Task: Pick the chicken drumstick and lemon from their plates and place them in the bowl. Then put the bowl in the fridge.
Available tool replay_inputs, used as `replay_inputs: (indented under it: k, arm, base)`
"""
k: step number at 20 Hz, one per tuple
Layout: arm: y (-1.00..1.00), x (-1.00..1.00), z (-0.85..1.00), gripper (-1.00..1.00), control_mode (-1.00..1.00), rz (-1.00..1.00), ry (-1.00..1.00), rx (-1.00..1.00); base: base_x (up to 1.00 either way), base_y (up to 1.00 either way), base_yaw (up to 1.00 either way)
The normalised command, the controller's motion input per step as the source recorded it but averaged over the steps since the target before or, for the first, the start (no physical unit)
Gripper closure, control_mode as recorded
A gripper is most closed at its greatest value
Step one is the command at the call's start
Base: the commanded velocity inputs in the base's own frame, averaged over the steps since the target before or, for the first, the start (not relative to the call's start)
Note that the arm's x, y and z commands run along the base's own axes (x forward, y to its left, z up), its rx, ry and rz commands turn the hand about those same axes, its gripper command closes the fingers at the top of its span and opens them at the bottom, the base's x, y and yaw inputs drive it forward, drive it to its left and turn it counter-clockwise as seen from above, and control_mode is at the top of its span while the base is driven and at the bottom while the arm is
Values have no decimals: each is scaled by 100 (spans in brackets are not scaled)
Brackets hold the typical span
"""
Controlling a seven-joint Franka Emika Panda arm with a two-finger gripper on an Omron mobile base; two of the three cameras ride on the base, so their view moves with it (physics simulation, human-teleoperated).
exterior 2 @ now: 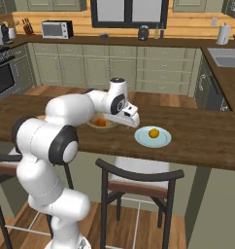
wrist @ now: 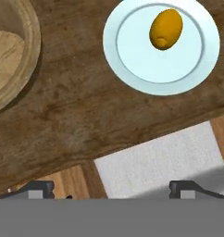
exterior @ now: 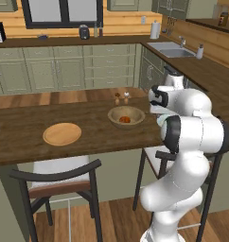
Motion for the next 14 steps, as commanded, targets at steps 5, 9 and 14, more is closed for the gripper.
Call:
replay_inputs:
  k: [5,9,14]
  arm:
    - [-87,5,11,-100,-100,-14,0,0]
    - [-63,36,-6,-100,-100,-9,2,0]
    - [-49,46,-25,-100,-100,-11,0,1]
  base:
    - [0,0,0]
    - [0,0,0]
    - [0,0,0]
